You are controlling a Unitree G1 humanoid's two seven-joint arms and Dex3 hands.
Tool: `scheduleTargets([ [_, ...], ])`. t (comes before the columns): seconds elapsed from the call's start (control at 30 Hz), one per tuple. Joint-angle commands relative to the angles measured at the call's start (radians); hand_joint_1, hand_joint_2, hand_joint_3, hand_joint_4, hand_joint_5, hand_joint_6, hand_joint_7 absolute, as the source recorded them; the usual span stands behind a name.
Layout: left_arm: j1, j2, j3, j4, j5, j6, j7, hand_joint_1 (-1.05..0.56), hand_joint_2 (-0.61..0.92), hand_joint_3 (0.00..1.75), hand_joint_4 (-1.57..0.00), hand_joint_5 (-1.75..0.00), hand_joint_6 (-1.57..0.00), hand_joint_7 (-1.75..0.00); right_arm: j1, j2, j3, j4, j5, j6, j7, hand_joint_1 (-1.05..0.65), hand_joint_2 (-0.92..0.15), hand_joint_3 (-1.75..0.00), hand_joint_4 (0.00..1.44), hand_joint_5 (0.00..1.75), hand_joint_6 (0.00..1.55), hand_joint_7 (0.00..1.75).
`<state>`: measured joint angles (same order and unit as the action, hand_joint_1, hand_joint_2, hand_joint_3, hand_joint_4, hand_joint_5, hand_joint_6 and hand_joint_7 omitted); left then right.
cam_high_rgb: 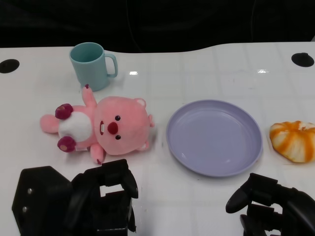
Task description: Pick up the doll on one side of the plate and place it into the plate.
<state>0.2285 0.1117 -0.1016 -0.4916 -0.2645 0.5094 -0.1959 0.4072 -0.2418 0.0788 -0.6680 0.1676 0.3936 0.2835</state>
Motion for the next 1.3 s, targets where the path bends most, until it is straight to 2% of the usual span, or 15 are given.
scheduleTargets([
  [0.03,0.0,0.013,0.006,0.003,0.008,-0.011,-0.003,-0.08,0.39,1.51,-0.92,-1.75,-0.81,-1.68,0.002,-0.002,-0.003,0.003,0.003,-0.003,-0.004,-0.09,-0.66,-1.04,0.66,1.75,0.49,1.4],
  [0.97,0.003,0.008,0.01,0.002,0.006,-0.015,0.0,-0.07,0.38,1.52,-0.91,-1.75,-0.82,-1.66,0.004,-0.003,-0.001,-0.007,0.005,0.0,-0.002,-0.08,-0.66,-1.05,0.65,1.75,0.48,1.41],
  [1.13,0.006,-0.005,0.024,-0.001,-0.007,-0.021,0.003,-0.07,0.42,1.42,-0.87,-1.73,-0.84,-1.49,0.004,-0.002,-0.001,-0.009,0.007,-0.001,-0.002,-0.08,-0.66,-1.05,0.66,1.75,0.48,1.41],
  [1.3,0.009,-0.022,0.035,-0.001,-0.015,-0.05,0.001,-0.05,0.44,1.36,-0.82,-1.6,-0.85,-1.25,0.003,-0.006,0.002,-0.009,-0.002,-0.005,-0.002,-0.09,-0.65,-1.05,0.66,1.75,0.49,1.41],
])
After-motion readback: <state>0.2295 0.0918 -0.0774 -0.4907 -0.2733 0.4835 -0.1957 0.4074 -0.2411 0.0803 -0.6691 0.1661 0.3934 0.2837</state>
